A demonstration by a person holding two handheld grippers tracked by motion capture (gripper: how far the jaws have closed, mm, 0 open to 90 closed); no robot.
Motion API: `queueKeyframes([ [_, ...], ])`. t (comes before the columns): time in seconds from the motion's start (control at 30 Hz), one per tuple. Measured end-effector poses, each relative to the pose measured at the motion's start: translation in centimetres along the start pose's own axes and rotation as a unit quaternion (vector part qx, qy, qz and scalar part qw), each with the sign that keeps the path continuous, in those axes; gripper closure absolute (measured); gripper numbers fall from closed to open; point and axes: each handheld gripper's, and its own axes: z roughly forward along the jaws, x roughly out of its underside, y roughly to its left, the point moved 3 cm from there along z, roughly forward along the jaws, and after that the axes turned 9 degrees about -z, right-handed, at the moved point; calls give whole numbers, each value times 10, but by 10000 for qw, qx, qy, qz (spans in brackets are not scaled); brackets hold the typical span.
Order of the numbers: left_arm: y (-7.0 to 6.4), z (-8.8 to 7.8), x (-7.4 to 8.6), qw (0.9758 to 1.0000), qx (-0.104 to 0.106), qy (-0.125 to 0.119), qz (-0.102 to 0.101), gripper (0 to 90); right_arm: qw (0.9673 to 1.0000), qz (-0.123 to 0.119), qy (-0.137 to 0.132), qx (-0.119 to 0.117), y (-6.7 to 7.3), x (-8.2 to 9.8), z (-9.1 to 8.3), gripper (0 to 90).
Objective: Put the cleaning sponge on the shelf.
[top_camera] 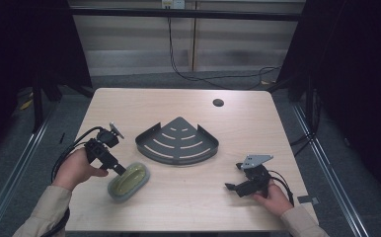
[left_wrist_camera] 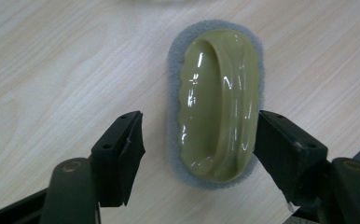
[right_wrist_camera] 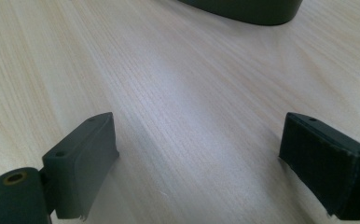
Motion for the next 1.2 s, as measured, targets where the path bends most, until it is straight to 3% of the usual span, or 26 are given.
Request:
queueKeyframes([
  [0.47,-12,13,-1,9995,104,206,198,402,10000,5,4,0,0,0,0,104],
  [0.7,-13,21,1,9989,75,343,314,437,10000,4,3,0,0,0,0,104],
  [1.13,-17,30,-1,9984,50,446,345,516,10000,6,4,0,0,0,0,104],
  [1.2,-17,30,-1,9979,76,486,427,536,10000,4,4,0,0,0,0,104],
])
